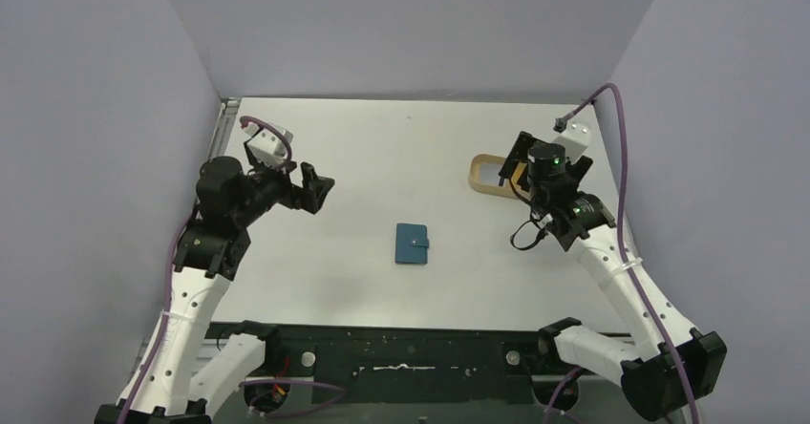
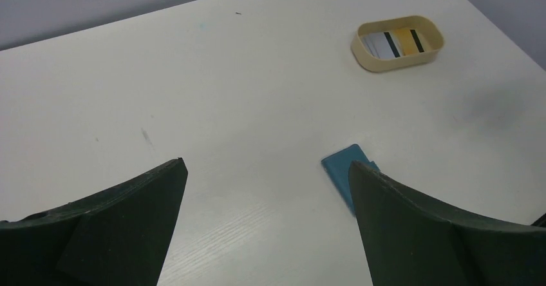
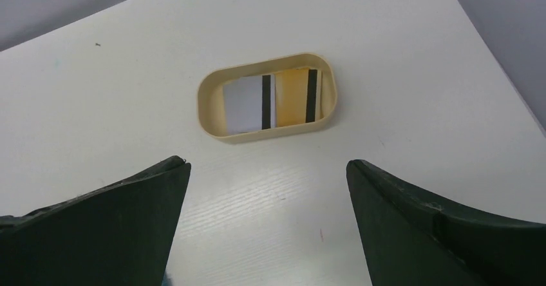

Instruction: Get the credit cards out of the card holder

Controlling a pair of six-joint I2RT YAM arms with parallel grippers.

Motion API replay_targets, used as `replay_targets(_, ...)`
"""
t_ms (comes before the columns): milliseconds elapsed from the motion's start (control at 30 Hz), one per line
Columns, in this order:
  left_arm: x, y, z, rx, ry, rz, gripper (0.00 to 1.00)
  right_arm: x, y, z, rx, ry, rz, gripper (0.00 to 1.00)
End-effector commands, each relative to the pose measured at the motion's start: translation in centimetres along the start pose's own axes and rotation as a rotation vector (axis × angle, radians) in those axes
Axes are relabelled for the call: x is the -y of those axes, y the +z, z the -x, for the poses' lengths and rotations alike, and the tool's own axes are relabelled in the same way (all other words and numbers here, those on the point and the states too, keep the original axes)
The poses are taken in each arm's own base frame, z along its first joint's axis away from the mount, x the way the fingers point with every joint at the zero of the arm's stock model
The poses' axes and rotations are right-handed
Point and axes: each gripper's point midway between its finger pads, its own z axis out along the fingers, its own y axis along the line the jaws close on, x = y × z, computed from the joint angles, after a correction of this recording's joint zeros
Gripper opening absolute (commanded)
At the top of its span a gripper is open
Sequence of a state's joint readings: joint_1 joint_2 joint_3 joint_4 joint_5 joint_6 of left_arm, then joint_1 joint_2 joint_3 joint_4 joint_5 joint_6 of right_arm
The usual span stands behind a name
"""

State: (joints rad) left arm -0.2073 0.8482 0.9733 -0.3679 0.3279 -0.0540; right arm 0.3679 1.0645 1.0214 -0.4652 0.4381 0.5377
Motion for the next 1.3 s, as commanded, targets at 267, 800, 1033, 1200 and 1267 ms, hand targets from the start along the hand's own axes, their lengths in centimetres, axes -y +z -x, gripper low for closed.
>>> replay_targets(267, 1.5, 4.5, -4.1, -0.232, -0.165, 0.047, 0.85, -3.9, -1.8, -0.2, 0.05, -0.248, 0.307, 1.0)
replay_targets(800, 9.2, 11.0, -18.9, -0.622, -0.415, -0.009, 0.97, -8.7, -2.8, -11.2, -0.25, -0.384, 0.537, 1.0)
replay_targets(1033, 10.3, 12.4, -20.8, -0.673, -0.462, -0.06, 0.91, -9.9, -3.1, -14.6, -0.314, -0.402, 0.623, 1.0)
replay_targets(1200, 10.7, 12.9, -21.8, -0.698, -0.492, -0.069, 0.87, -10.1, -2.4, -15.8, -0.328, -0.416, 0.622, 1.0)
replay_targets(1267, 10.9, 13.1, -21.9, -0.703, -0.499, -0.077, 0.86, -10.4, -2.2, -16.1, -0.33, -0.419, 0.63, 1.0)
